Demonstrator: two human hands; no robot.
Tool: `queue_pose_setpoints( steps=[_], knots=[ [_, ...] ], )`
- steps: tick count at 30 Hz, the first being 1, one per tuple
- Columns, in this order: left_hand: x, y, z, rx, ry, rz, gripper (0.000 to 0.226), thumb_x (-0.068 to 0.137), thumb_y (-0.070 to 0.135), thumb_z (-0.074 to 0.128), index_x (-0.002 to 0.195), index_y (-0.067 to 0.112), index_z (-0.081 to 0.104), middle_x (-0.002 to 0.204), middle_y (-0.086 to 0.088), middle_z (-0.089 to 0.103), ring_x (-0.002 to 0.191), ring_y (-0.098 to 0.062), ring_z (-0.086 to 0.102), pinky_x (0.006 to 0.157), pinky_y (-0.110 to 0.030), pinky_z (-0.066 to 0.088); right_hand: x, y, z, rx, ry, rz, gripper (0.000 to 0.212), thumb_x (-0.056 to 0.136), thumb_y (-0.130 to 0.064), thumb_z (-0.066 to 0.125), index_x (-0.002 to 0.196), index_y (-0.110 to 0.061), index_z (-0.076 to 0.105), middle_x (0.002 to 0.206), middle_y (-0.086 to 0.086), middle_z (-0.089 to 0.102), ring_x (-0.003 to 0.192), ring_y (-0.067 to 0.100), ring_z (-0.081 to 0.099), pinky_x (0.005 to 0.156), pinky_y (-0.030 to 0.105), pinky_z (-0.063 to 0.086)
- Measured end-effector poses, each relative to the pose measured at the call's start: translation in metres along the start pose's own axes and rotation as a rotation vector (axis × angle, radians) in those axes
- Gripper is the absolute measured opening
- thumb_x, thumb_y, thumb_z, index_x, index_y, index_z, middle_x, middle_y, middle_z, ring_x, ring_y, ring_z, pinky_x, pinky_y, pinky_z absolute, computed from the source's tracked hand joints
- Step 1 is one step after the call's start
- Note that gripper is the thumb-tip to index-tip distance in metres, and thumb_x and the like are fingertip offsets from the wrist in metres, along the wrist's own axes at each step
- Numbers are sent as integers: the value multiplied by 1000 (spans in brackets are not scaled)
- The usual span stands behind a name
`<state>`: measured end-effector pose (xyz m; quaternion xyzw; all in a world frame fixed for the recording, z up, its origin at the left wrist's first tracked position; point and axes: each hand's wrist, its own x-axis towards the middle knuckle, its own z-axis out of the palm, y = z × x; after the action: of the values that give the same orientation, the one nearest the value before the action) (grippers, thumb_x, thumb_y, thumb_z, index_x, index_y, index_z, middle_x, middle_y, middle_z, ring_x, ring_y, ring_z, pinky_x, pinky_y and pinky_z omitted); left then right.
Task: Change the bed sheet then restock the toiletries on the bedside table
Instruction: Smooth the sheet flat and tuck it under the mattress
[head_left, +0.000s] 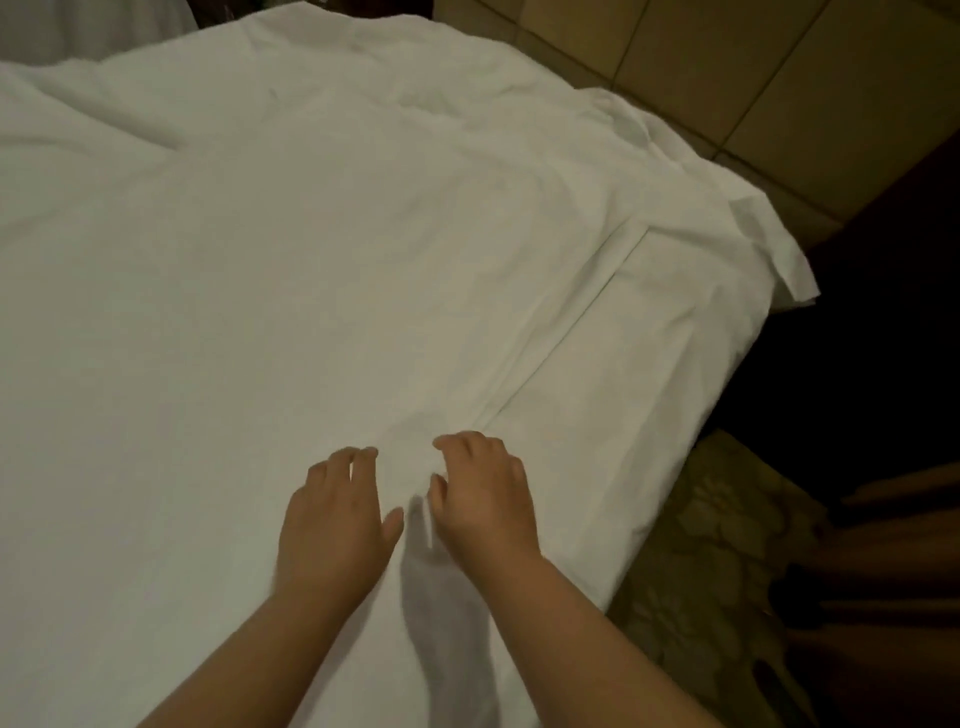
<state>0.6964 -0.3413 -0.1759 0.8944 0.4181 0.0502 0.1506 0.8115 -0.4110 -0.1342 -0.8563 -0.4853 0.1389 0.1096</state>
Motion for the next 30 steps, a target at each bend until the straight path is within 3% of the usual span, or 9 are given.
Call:
queue_pose_setpoints(
  steps=[4,7,12,15,21,23,26,28,30],
  knots=[
    [69,43,47,35,-60,57,52,70,32,63,109,-2,66,106,-21,68,91,-38,68,68,-45,56,67,47,9,-62,-190,38,47,99,-25,37,145,-20,30,157,4,13,143,22,14,113,37,16],
    [103,73,70,67,-84,52,56,57,23,82,107,0,69,110,-21,67,98,-39,66,73,-46,55,100,81,12,-47,-232,111,49,100,-31,32,147,-20,26,157,5,16,143,20,15,114,34,14],
    [168,102,90,101,18,32,47,69,24,79,109,1,68,114,-20,66,105,-39,64,79,-47,54,171,134,1,-39,-136,194,55,99,-32,34,149,-17,19,157,8,15,144,23,15,115,37,15],
    [205,122,94,111,20,8,57,60,29,83,107,-1,67,110,-21,66,100,-41,64,75,-46,54,221,163,-12,260,20,293,60,95,-29,47,148,-17,22,150,8,33,134,27,34,110,38,32],
    [280,178,108,74,85,-184,72,71,48,72,123,1,57,123,-21,60,109,-41,58,83,-47,51,335,216,-56,1017,237,787,73,88,-29,61,146,-12,19,143,11,41,125,31,47,101,40,41],
    [303,200,107,91,93,-242,72,62,37,81,119,-1,59,118,-22,61,103,-42,60,77,-46,52,359,235,-74,1142,219,944,60,88,-26,60,138,-5,33,132,15,50,113,33,55,85,36,45],
    [334,223,99,187,165,-218,41,50,1,79,88,0,62,81,-18,61,67,-36,58,51,-35,41,376,257,-100,1079,108,894,24,94,-19,50,108,-1,58,96,10,61,89,29,58,79,36,44],
    [345,229,93,214,184,-194,33,44,-13,71,68,4,55,61,-13,51,49,-31,49,47,-29,27,378,266,-109,947,154,832,23,94,-18,47,73,-11,52,71,-2,52,69,19,47,87,35,40],
    [343,233,86,201,168,-178,35,43,-16,70,62,7,51,54,-10,46,43,-28,43,46,-28,23,369,272,-111,859,185,791,36,93,-19,47,59,-17,33,58,-4,39,56,15,35,84,35,35]
  ],
)
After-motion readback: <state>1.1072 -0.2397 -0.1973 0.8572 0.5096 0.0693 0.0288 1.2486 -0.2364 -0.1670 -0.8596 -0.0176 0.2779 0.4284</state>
